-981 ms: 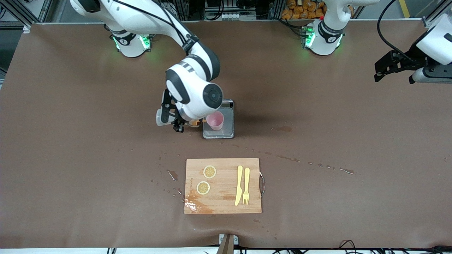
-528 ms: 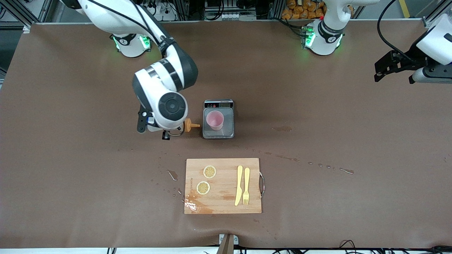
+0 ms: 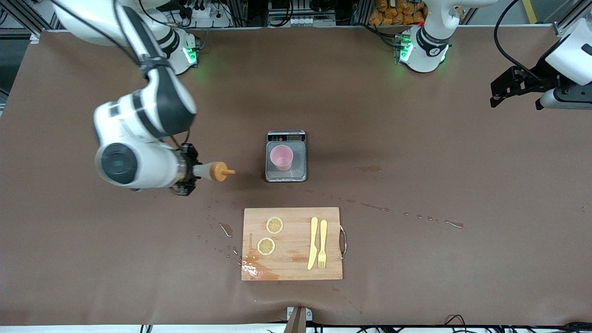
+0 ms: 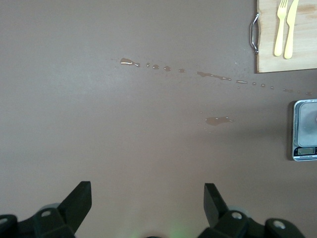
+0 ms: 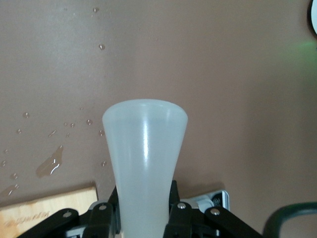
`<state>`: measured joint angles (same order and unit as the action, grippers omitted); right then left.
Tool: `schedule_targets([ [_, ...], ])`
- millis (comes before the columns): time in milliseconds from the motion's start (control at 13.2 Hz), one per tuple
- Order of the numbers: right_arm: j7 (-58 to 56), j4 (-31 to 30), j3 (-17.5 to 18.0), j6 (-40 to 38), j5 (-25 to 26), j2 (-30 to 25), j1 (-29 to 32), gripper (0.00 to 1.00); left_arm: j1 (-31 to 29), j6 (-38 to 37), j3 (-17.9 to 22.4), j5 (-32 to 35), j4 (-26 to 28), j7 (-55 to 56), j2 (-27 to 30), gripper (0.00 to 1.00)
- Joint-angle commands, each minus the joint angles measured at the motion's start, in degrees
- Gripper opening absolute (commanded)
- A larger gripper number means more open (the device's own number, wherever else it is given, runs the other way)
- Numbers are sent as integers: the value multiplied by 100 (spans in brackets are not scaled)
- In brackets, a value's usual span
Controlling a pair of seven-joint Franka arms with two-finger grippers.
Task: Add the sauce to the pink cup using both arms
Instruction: 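Draw the bottle back away from the scale with the right gripper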
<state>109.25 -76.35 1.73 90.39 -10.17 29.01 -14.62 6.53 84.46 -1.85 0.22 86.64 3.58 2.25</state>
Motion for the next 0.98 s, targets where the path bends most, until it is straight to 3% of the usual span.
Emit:
schedule_targets([
  [0, -841, -240, 109, -100, -835, -299, 713, 4, 7, -17, 27, -4, -7, -147, 30, 100],
  [528, -3300, -924, 91, -390, -2216, -255, 2312, 4, 7, -17, 36, -13, -7, -147, 30, 100],
  [906, -5165, -1242, 91, -548, -2568, 235, 3359, 7, 7, -17, 27, -22, -7, -138, 30, 100],
])
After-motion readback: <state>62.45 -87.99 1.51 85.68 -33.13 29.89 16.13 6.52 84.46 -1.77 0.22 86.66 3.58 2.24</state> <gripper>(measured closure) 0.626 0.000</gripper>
